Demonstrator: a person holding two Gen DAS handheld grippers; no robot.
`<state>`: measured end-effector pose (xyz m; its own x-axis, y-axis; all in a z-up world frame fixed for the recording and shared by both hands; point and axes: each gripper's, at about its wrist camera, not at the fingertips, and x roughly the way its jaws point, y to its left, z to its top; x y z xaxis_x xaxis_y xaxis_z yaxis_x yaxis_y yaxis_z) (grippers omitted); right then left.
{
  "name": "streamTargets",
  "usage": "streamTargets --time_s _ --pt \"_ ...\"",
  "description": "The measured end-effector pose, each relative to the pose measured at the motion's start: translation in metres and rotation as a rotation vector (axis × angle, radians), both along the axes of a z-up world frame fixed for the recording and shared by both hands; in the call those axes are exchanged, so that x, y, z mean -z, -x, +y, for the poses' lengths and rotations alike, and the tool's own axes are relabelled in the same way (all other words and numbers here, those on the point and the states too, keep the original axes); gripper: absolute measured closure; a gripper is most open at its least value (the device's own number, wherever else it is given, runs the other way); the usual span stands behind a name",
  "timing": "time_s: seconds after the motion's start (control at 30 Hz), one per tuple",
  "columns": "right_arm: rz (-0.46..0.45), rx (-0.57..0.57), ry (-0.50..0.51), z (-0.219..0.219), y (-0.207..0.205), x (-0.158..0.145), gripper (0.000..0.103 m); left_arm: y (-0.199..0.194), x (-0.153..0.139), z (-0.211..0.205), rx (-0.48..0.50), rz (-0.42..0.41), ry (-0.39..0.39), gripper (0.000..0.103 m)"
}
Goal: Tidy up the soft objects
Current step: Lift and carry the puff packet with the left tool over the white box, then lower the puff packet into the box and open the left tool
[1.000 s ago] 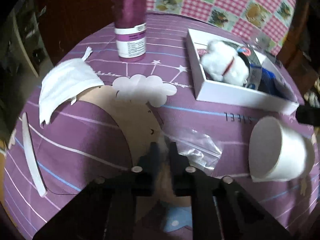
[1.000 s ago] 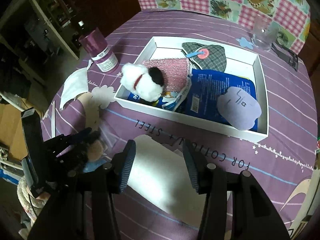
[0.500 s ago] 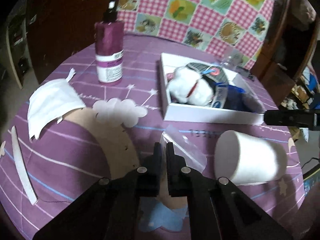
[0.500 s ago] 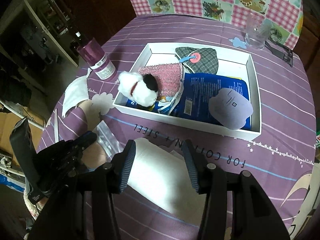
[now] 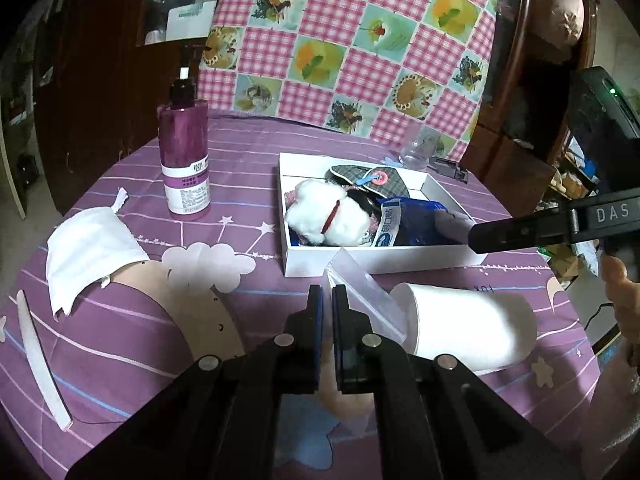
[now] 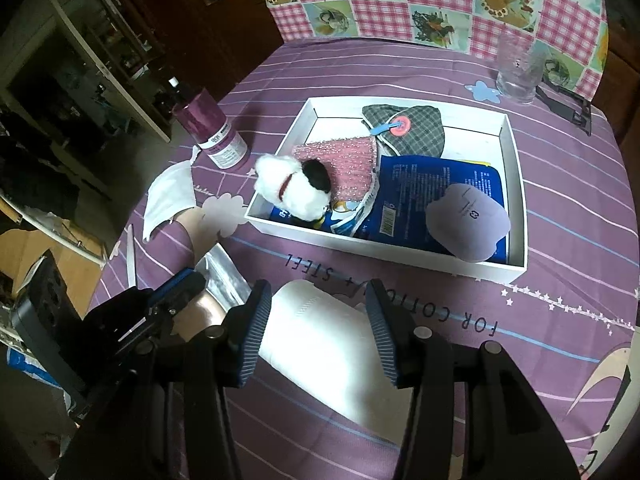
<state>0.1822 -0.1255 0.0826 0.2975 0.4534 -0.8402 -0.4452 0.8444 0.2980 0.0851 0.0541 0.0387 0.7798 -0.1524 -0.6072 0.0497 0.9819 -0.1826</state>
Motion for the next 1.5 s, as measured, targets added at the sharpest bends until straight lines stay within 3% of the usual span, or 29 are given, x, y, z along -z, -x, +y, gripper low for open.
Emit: streamTargets --time_s 0.17,0.33,0.7,0.97,1.17,1.27,1.5 --pt "0.006 0.001 -0.031 -0.004 -0.001 -0.002 0.053 0.003 -0.005 0.003 -0.032 -0.04 0.009 0.1" --pt "-0.008 0.016 -0.044 -0.009 -0.003 -0.005 0.053 0.0 -0.01 -0.001 -0.072 -0.042 -0.036 0.1" --pt "0.036 0.049 -0.108 -0.023 -0.013 -0.001 0.053 0.001 -0.057 -0.01 -0.146 -0.078 -0.098 0.1" --pt "0.049 0.108 -0.166 -0.04 -0.023 0.0 0.053 -0.013 -0.083 -0.035 -0.124 -0.131 -0.106 0.1" --pt "0.012 0.212 -0.195 -0.069 -0.033 -0.001 0.053 -0.04 -0.079 -0.053 -0.091 -0.126 -0.097 0.1" --pt "-0.002 0.25 -0.202 -0.078 -0.037 -0.001 0.053 -0.059 -0.072 -0.058 -0.059 -0.105 -0.034 0.1" --pt "-0.029 0.249 -0.174 -0.074 -0.043 0.006 0.053 -0.098 -0.052 -0.071 -0.036 -0.1 -0.012 0.1"
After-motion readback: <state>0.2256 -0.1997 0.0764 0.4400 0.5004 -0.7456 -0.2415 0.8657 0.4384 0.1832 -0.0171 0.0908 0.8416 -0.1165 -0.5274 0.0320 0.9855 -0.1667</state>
